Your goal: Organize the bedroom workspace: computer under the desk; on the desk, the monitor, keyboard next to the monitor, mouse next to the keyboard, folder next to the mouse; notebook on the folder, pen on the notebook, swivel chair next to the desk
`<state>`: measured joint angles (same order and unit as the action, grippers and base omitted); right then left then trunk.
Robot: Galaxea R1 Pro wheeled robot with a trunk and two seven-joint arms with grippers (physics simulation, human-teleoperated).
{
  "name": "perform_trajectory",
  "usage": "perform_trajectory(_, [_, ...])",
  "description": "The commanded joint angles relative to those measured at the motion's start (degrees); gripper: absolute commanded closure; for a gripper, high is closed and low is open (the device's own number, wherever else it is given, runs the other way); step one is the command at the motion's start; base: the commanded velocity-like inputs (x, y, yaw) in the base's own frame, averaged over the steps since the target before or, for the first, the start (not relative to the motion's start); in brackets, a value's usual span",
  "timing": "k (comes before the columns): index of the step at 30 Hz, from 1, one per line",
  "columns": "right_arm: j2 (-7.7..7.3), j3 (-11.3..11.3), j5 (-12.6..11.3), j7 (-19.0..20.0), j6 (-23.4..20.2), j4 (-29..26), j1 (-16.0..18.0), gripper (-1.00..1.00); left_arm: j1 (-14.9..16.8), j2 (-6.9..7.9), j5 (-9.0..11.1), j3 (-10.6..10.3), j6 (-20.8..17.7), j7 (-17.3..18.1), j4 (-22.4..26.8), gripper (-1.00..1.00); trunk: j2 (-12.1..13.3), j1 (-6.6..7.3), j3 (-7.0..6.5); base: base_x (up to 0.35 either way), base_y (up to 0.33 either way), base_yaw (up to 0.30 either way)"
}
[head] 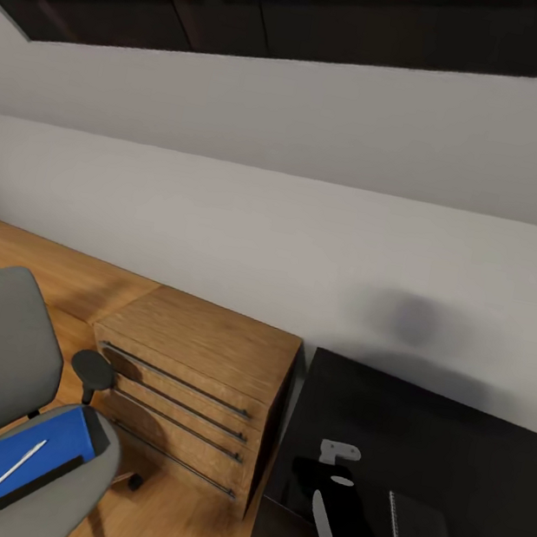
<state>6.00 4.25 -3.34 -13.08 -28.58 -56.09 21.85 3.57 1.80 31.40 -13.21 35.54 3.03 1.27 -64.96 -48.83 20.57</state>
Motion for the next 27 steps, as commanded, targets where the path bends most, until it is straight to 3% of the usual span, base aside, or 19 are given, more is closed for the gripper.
perform_trajectory(1, [-0.02,0.15,-0.35,-0.46,-0.25,-0.07,0.04,-1.00,0.03,0.02,0.60,-0.31,0.16,0.32,-0.04,-1.00,-0.46,-0.23,0.25,0.000,0.000,0.000])
perform_trajectory(23, [-0.04,0.15,-0.35,-0.46,-0.31,-0.07,0.04,-1.00,0.03,-0.04,0.68,-0.24,0.23,0.04,-0.04,-1.00,-9.28,-5.06,4.20,0.000,0.000,0.000])
perform_trajectory(27, [-0.04,0.15,-0.35,-0.46,-0.31,-0.07,0.04,-1.00,0.03,-0.01,0.68,-0.24,0.23,-0.01,-0.04,-1.00,-9.28,-5.06,4.20,0.000,0.000,0.000])
